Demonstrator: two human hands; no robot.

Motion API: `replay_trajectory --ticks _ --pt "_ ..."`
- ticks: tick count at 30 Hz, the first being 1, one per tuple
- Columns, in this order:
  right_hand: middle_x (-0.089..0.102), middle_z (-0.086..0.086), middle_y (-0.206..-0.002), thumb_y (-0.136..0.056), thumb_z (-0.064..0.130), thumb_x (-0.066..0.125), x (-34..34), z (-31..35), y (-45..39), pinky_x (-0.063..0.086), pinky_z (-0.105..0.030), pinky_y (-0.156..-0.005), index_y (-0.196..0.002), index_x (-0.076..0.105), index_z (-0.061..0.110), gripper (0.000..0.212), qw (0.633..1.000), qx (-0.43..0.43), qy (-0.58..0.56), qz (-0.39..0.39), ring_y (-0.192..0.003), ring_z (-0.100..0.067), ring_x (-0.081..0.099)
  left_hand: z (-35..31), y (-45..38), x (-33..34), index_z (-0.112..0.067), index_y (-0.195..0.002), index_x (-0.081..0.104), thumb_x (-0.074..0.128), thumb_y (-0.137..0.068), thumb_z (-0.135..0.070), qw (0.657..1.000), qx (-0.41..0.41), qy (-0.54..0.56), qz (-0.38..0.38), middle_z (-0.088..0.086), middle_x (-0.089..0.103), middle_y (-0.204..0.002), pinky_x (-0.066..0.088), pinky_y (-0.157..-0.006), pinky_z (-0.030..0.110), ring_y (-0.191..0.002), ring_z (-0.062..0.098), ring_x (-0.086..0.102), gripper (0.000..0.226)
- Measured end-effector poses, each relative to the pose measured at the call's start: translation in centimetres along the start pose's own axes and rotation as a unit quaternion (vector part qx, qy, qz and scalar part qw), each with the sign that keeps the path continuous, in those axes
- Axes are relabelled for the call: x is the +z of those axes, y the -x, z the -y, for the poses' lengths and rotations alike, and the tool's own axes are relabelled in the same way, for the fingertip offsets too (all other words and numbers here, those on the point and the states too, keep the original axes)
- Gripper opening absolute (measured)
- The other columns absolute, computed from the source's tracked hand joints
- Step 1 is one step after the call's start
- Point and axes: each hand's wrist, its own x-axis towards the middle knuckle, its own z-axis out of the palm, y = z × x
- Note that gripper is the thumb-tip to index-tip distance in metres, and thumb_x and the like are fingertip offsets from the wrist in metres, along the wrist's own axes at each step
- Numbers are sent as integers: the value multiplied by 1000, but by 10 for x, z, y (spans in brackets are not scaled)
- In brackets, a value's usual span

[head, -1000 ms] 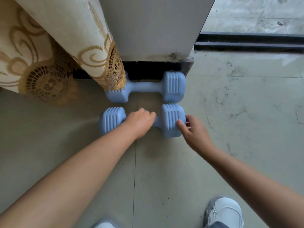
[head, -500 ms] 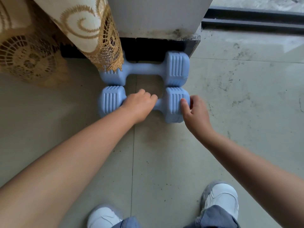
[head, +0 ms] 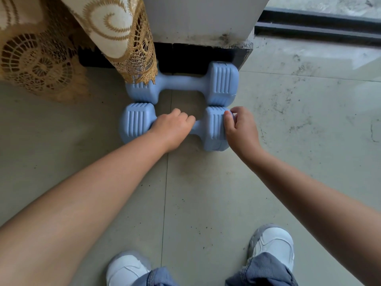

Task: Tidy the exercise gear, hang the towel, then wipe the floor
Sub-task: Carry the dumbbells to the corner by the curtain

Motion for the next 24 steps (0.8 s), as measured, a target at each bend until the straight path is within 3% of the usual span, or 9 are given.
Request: replay_trajectory --ticks 2,3,5,7,12,14,16,17,24 --pt "56 -15 -114 -98 27 38 -1 0 -1 30 -23 -72 -117 52 3 34 1000 -4 15 15 -89 -14 44 0 2 2 -5 -126 41 45 -87 5 1000 -10 -1 -7 12 49 -123 35 -69 32 -115 28 45 40" --pt "56 -15 -115 -98 28 37 -3 0 -1 30 -24 -71 -117 52 3 34 999 -10 32 27 -89 -15 45 -2 3 5 -4 -120 48 53 -83 2 999 -5 -16 -48 12 55 -115 39 -66 31 -109 28 52 38" --pt "54 -13 -117 -98 29 37 -10 1 0 30 -25 -72 -120 50 5 35 995 -28 86 53 -92 -20 48 -4 8 6 -6 -88 67 80 -53 -7 990 -3 -41 -136 9 65 -78 46 -51 25 -72 25 64 37" --pt "50 -12 -123 -98 30 38 -18 5 2 34 -27 -77 -126 47 6 37 985 -58 151 65 -104 -26 51 -4 15 10 -8 -71 70 88 -32 -14 985 11 -29 -168 5 61 -57 46 -43 21 -52 23 61 43" --pt "47 -13 -131 -95 28 44 -34 33 12 40 -37 -90 -125 49 5 38 937 -166 295 92 -117 -31 47 15 55 2 -9 -79 69 86 -45 -13 983 -61 26 -172 7 65 -70 53 -54 27 -66 27 66 38" --pt "47 -12 -134 -94 27 45 -42 58 23 38 -39 -97 -127 48 5 40 919 -193 317 131 -120 -32 45 22 83 -19 -10 -95 68 81 -63 -18 980 -133 83 -121 8 68 -93 54 -68 33 -91 29 65 36" --pt "45 -10 -137 -93 28 45 -53 90 43 34 -38 -102 -129 47 6 42 904 -214 333 161 -126 -30 41 26 110 -39 -13 -122 55 60 -87 -22 964 -202 158 -63 7 55 -126 44 -93 39 -122 28 47 36" --pt "43 -10 -139 -93 29 45 -59 107 54 33 -38 -104 -130 46 7 43 894 -226 344 176 -129 -29 38 28 126 -52 -14 -128 50 54 -92 -24 957 -225 180 -44 6 49 -134 39 -99 40 -128 28 39 38" --pt "35 -12 -144 -94 36 43 -127 228 144 28 -42 -108 -138 37 12 50 848 -241 383 277 -136 -30 29 27 259 -162 -16 -138 38 48 -95 -25 914 -331 236 14 9 44 -139 35 -100 38 -130 29 37 45"
